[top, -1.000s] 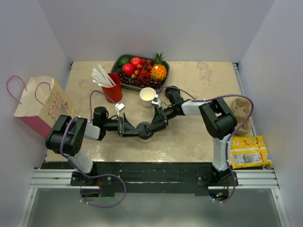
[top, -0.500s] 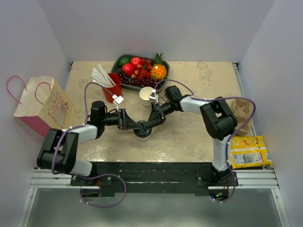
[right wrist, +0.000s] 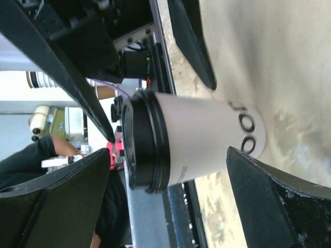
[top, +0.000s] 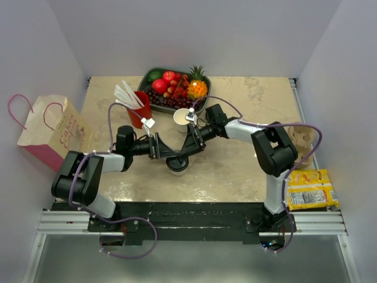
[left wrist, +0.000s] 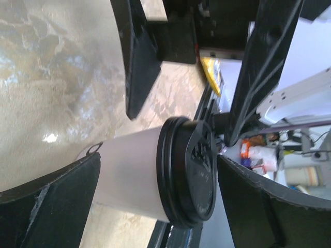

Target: Pack the takeout coffee

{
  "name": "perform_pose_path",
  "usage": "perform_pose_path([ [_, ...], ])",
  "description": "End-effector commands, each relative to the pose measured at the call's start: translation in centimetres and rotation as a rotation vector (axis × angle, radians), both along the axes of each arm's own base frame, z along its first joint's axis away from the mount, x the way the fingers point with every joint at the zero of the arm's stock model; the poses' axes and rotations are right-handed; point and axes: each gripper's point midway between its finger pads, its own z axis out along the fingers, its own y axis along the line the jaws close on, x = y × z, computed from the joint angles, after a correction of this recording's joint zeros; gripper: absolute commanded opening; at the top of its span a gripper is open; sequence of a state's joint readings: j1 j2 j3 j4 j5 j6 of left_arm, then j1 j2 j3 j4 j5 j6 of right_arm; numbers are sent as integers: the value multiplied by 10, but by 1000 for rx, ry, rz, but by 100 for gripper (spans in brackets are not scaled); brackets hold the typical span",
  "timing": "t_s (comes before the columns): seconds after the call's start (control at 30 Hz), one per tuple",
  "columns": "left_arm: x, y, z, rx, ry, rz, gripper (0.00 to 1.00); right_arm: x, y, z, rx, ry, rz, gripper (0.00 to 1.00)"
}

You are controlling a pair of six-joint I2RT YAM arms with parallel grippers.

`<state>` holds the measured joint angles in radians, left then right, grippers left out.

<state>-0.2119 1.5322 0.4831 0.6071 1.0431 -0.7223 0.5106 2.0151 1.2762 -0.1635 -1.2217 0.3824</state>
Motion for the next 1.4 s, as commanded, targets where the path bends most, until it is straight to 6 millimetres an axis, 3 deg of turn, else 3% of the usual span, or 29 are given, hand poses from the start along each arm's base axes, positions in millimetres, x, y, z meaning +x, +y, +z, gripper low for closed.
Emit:
perform_pose_path([
  [0.0,21,-5,25,-83,-71,33,98,-13,-7,20,-4,-36,-16,99],
  [0.5,14,0,-17,-88,54,77,96,-47,11,-5,-33,-44,13,99],
  [0.6,9,1,-29,-88,76,78,96,-53,9,-20,-59,-39,19,99],
  [0.87,2,3,-54,-67,117,82,95,-47,-4,-66,-243,-46,-38,99],
  [1.0,3,5,-63,-69,153,93,94,-48,-4,-75,-261,8,-70,99],
  [1.1,9,3,-52,-103,149,77,95,-48,-3,-75,-258,13,-69,99],
  [1.2,14,0,-16,-176,61,50,96,-43,0,-63,-227,-38,-49,99],
  [1.37,5,2,22,-214,1,19,100,-40,9,-29,-124,-99,-2,99],
])
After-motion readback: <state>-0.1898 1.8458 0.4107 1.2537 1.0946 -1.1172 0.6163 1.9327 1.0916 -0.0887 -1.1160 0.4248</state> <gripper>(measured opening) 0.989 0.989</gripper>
